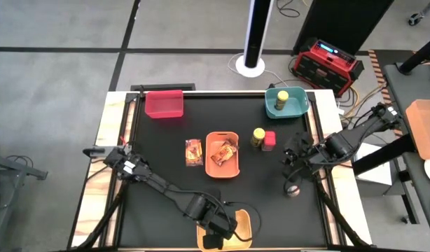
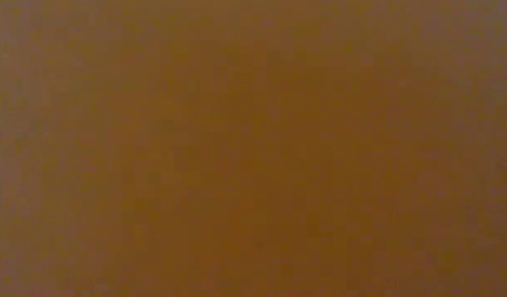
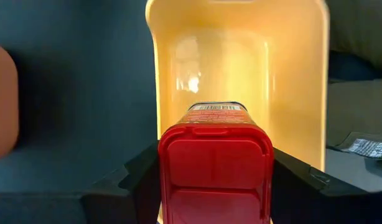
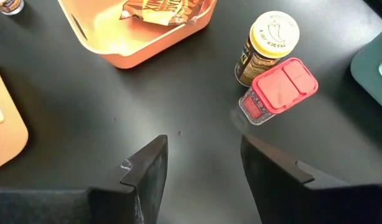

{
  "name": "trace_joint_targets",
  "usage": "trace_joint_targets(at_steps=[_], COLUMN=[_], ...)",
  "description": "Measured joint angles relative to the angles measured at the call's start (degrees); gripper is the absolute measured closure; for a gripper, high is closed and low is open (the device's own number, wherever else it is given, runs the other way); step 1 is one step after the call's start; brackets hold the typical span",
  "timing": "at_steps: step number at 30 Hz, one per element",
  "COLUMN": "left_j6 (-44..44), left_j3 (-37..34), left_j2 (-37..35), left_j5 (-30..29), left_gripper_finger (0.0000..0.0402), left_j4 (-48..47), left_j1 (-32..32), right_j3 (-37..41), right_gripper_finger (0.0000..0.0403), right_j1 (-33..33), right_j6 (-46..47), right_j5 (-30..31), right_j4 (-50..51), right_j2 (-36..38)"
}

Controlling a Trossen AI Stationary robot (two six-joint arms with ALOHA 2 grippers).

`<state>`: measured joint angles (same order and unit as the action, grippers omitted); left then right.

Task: Sort spices by type
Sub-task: Put the bottom red seasoning can into the yellow bin

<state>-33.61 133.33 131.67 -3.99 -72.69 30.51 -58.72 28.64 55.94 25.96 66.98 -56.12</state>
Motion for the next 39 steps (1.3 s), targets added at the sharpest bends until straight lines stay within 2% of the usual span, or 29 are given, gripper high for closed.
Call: trace_joint_targets(at_steps=[20, 39], left_j6=[-4.5, 0.1], left_j3=[-1.8, -7.9], left_j2=[0.8, 0.9], left_j5=[-3.0, -4.0], left_gripper_finger=[0.02, 0.02], left_j4=[0.0, 4.8], left_j1=[2.6, 2.6], right_j3=[0.0, 0.0], right_gripper_finger=[0.0208, 0.0205], right_j1=[0.0, 0.0], right_j6=[-0.7, -0.9], right_j5=[0.9, 1.2], right_j4=[0.0, 0.0], right_j2=[0.0, 0.0])
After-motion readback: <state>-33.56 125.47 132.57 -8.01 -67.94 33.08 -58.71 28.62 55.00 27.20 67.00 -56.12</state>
